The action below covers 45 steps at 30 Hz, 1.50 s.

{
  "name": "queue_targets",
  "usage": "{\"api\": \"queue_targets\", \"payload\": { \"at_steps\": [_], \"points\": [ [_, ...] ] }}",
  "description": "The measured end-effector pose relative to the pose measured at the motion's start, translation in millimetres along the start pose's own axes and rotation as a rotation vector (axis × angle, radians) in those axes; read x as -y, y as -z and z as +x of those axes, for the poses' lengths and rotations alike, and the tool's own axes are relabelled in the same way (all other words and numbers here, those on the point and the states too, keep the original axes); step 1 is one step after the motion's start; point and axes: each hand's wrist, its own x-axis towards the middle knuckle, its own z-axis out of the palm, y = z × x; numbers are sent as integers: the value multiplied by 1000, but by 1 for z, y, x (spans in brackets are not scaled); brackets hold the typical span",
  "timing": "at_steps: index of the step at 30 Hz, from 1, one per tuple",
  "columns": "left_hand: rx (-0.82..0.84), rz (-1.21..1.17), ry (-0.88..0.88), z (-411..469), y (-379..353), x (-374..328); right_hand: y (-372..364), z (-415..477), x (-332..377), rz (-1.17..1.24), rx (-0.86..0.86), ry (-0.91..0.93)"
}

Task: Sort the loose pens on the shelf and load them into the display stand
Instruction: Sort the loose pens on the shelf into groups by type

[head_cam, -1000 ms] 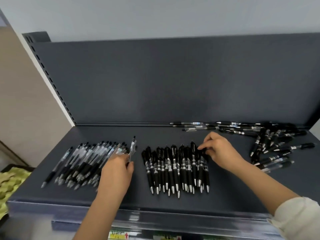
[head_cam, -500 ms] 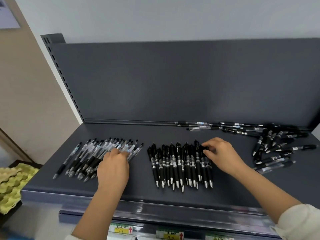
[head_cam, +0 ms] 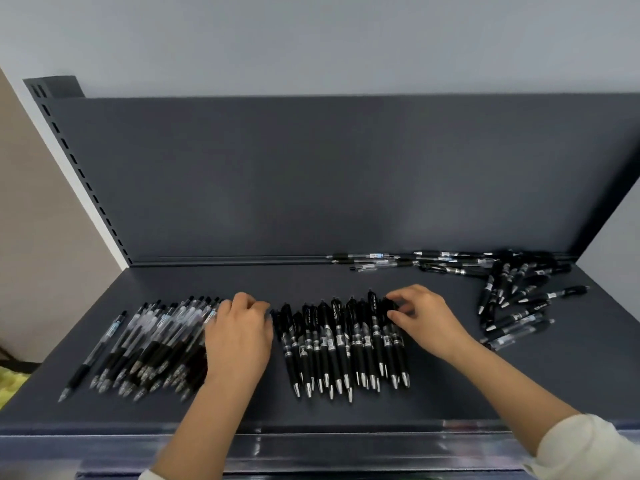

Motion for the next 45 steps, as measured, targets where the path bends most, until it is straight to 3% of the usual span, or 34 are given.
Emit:
{"api": "queue_targets", "payload": {
  "at_steps": [8,16,22,28,35,40,45],
  "points": [
    [36,-114,-176,48,-3,-41,8,14,-15,-28,-65,-56],
    [188,-185,-324,102,-20,-71,18,71,-28,-150,-134,-46],
    [286,-208,-312,120,-39,-72,5,116,-24,-303,-46,11],
    [279,-252,-296,124,-51,-66,-4,130,-25,-477,-2,21],
    [272,-286,-322,131,-57,-75,7,118,-28,-394,40,-31],
    [282,-281,-339,140,-66,-90,32,102,-38,-264,-169,-125],
    [287,-206,-331,145,-79,-99,45,82,-52,-222,-215,-188]
  ]
}}
